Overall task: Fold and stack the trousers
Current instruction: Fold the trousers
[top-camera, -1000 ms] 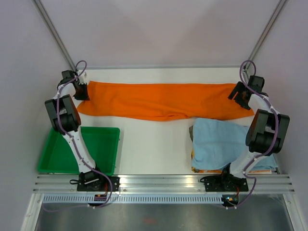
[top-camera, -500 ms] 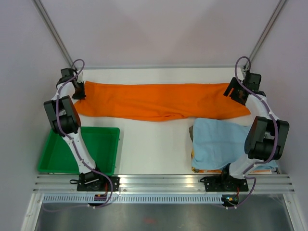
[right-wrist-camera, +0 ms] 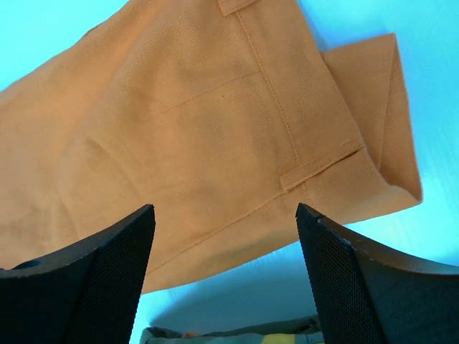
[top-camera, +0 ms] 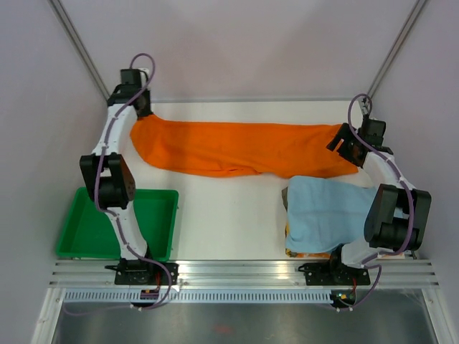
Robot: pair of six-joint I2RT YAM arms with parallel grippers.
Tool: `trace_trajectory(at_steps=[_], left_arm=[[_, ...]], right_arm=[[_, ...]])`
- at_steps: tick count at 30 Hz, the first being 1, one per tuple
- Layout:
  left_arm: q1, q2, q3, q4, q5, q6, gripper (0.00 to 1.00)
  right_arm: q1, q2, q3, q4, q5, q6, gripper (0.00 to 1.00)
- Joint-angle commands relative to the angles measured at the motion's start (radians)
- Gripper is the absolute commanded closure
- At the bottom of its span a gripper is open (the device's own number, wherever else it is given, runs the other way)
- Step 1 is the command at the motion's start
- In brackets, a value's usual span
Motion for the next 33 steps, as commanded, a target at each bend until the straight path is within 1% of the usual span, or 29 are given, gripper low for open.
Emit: trace_trajectory(at_steps=[1, 2, 3, 5, 6, 7, 8, 11, 12, 15, 19, 26, 29, 33], left_arm=[[-0.153, -0.078, 0.024, -0.034, -0.044, -0.201, 0.98], [-0.179, -0.075, 0.026, -0.04, -0.05, -0.235, 0.98], [-0.232, -0.072, 0.032, -0.055, -0.073, -0.298, 0.98], [-0.289, -0.044, 0.049, -0.069, -0.083, -0.334, 0.98], [-0.35, -0.027, 0.084, -0.078, -0.119, -0.358, 0.98], [-0.38, -0.012, 0.107, -0.1, -0.13, -0.367, 0.98], [-0.43, 0.031, 0.172, -0.12, -0.138, -0.407, 0.98], [-0.495, 0.082, 0.243, -0.144, -0.123, -0.475, 0.98], [-0.538, 0.108, 0.265, -0.138, -0.13, -0.523, 0.98], [-0.604, 0.158, 0.3, -0.095, -0.123, -0.577, 0.98], [-0.647, 0.241, 0.389, -0.11, -0.095, -0.631, 0.98], [-0.702, 0.272, 0.385, -0.081, -0.069, -0.688, 0.98], [-0.716, 0.29, 0.394, -0.048, -0.051, -0.713, 0.98], [-0.728, 0.306, 0.4, -0.045, -0.047, -0.756, 0.98]], right_arm=[[-0.004, -0.015, -0.023, 0.073, -0.033, 0.088, 0.14], [-0.004, -0.014, -0.026, 0.084, -0.036, 0.101, 0.14], [-0.004, -0.012, -0.035, 0.093, -0.044, 0.111, 0.14], [-0.004, -0.018, -0.05, 0.134, -0.076, 0.133, 0.14], [-0.004, -0.021, -0.068, 0.145, -0.082, 0.139, 0.14], [-0.004, -0.023, -0.075, 0.153, -0.082, 0.148, 0.14], [-0.004, -0.023, -0.076, 0.158, -0.079, 0.148, 0.14], [-0.004, -0.023, -0.075, 0.159, -0.078, 0.153, 0.14], [-0.004, -0.025, -0.076, 0.165, -0.078, 0.157, 0.14], [-0.004, -0.028, -0.085, 0.188, -0.091, 0.179, 0.14], [-0.004, -0.028, -0.089, 0.197, -0.11, 0.182, 0.14], [-0.004, -0.015, -0.092, 0.205, -0.104, 0.177, 0.14], [-0.004, -0.006, -0.092, 0.214, -0.128, 0.184, 0.14], [-0.004, -0.006, -0.09, 0.202, -0.124, 0.171, 0.14]])
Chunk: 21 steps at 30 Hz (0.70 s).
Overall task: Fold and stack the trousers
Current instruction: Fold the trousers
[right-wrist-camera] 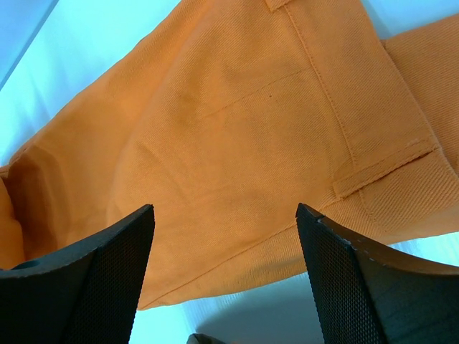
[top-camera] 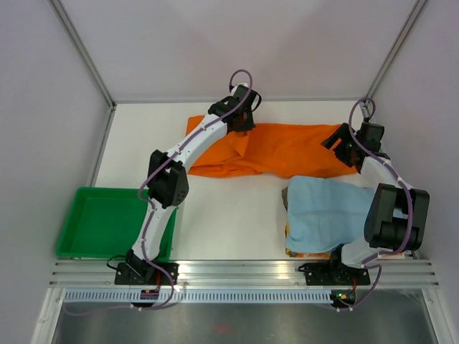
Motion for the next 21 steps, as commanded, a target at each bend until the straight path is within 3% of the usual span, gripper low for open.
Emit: trace_trajectory(at_steps=[1, 8, 11, 12, 13, 17, 21], left_arm=[[-0.032, 0.011, 0.049, 0.073, 0.04, -0.083, 0.98], [-0.046, 0.046, 0.035, 0.064, 0.063, -0.095, 0.94], [-0.043, 0.036, 0.035, 0.037, 0.065, -0.064, 0.4], [-0.042, 0.005, 0.033, 0.029, 0.062, -0.055, 0.15], [-0.041, -0.018, 0.021, 0.018, 0.052, -0.038, 0.03], [-0.037, -0.217, -0.144, 0.003, 0.006, -0.017, 0.0], [-0.032, -0.497, -0.517, 0.084, -0.052, -0.102, 0.0]], right_arm=[[-0.004, -0.007, 0.0, 0.03, -0.015, -0.005, 0.14], [-0.003, 0.008, 0.015, 0.027, -0.043, -0.015, 0.14], [-0.003, 0.002, 0.036, 0.012, -0.066, -0.034, 0.14], [-0.001, 0.001, 0.039, 0.006, -0.067, -0.044, 0.14], [0.0, -0.007, 0.044, 0.0, -0.072, -0.048, 0.14], [0.03, -0.016, 0.067, -0.016, -0.097, -0.078, 0.14], [0.092, 0.002, 0.118, -0.06, -0.098, -0.136, 0.14]])
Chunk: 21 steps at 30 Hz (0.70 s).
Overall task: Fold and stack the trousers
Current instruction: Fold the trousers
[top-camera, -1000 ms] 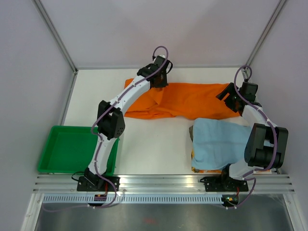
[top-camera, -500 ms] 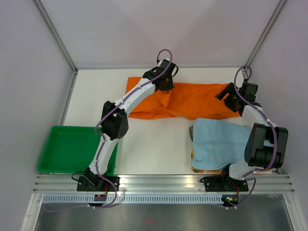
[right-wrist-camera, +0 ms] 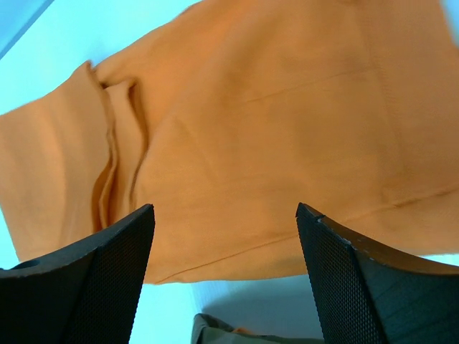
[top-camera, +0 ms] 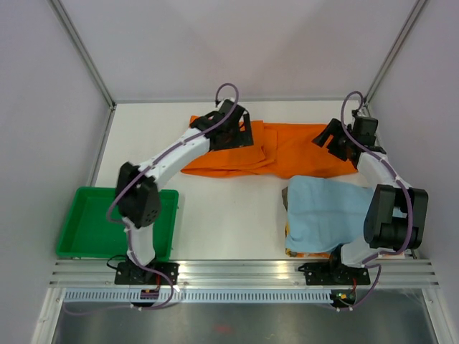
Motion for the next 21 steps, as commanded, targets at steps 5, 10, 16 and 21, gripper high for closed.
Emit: trace_trajectory(at_steps=[5, 10, 16, 21], left_arm=[[0.021, -0.527, -0.698, 0.324, 0.008, -0.304, 0.06], [0.062, -0.54, -0.888, 0.55, 0.14, -0.371, 0.16], [0.078, -0.488, -0.976, 0.796, 0.146, -0.524, 0.22], [0.078, -0.411, -0.978, 0.874, 0.128, -0.577, 0.36]], right_arm=[[0.164, 0.045, 0.16, -0.053, -0.047, -0.158, 0.18], [0.285, 0.111, 0.209, -0.048, -0.066, -0.225, 0.3], [0.407, 0.22, 0.266, -0.07, 0.0, -0.114, 0.3], [0.438, 0.25, 0.241, -0.051, 0.056, -0.061, 0.29]])
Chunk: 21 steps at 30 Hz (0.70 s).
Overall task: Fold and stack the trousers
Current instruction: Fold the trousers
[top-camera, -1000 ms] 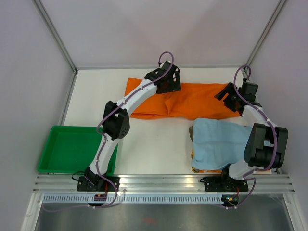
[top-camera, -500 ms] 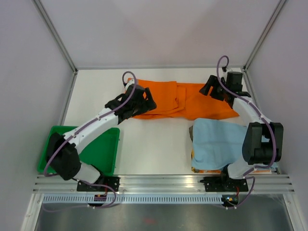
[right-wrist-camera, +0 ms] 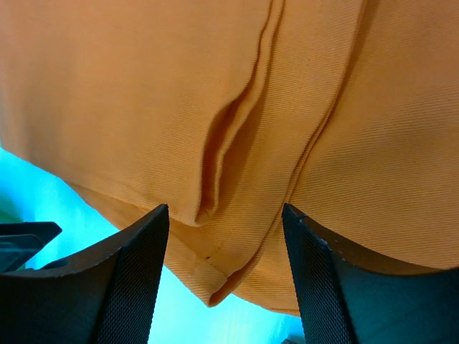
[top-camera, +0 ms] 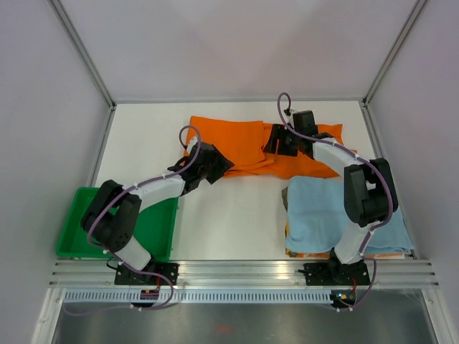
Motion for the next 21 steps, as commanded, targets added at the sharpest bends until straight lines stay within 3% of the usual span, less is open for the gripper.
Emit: trace_trajectory(at_steps=[1, 5, 14, 21], left_arm=[[0.001, 0.061, 0.014, 0.152, 0.001, -0.099, 0.39], [-0.001, 0.1, 0.041, 0.065, 0.012, -0.12, 0.44], [-0.012, 0.129, -0.035, 0.158, -0.017, -0.186, 0.45], [-0.047, 0.184, 0.021, 0.069, -0.066, -0.199, 0.5]], right_arm=[[0.006, 0.001, 0.008, 0.026, 0.061, 0.042, 0.29], [0.006, 0.014, 0.012, 0.032, 0.086, 0.032, 0.27], [0.008, 0.108, 0.053, 0.13, 0.063, 0.114, 0.26], [0.01, 0.166, 0.092, 0.16, 0.061, 0.131, 0.31]])
